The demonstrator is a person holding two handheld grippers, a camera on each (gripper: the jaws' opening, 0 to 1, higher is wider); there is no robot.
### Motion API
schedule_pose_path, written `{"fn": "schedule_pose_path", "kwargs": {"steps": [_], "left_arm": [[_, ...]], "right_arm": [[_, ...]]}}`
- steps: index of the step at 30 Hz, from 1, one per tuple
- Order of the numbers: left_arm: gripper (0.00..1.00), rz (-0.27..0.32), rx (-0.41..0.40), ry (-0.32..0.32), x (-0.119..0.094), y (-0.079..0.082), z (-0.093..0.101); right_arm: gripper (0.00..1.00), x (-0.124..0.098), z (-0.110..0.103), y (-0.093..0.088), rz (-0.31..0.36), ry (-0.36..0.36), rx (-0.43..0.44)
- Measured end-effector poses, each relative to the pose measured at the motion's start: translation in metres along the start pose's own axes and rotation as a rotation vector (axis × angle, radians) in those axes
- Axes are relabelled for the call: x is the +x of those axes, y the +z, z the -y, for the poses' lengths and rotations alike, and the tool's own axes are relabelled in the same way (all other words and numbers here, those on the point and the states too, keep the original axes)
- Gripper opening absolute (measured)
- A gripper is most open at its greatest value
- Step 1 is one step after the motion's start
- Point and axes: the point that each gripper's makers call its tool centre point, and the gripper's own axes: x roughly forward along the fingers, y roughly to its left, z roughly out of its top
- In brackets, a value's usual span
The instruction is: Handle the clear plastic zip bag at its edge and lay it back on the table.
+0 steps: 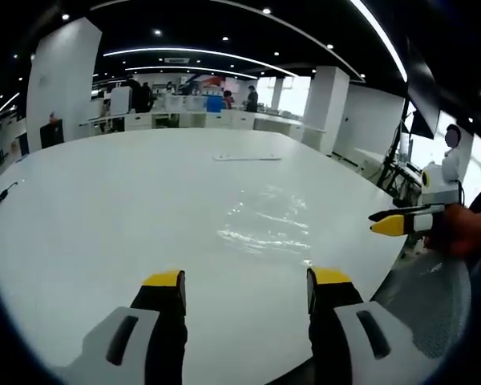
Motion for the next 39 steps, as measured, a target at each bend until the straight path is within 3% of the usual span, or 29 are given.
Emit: {"fn": "schedule_pose_path", "kwargs": {"steps": [29, 39], "left_arm": [[0.58, -0.005, -0.004, 0.001, -0.002, 0.0, 0.002], [0.56, -0.008, -0.003, 0.002, -0.002, -0.001, 0.001]], "right_arm": [[0.76, 0.015, -0.003, -0.014, -0.088, 0.018, -0.057], [0.75, 0.039, 0.008, 0.0, -0.108, 0.02, -0.101]]}}
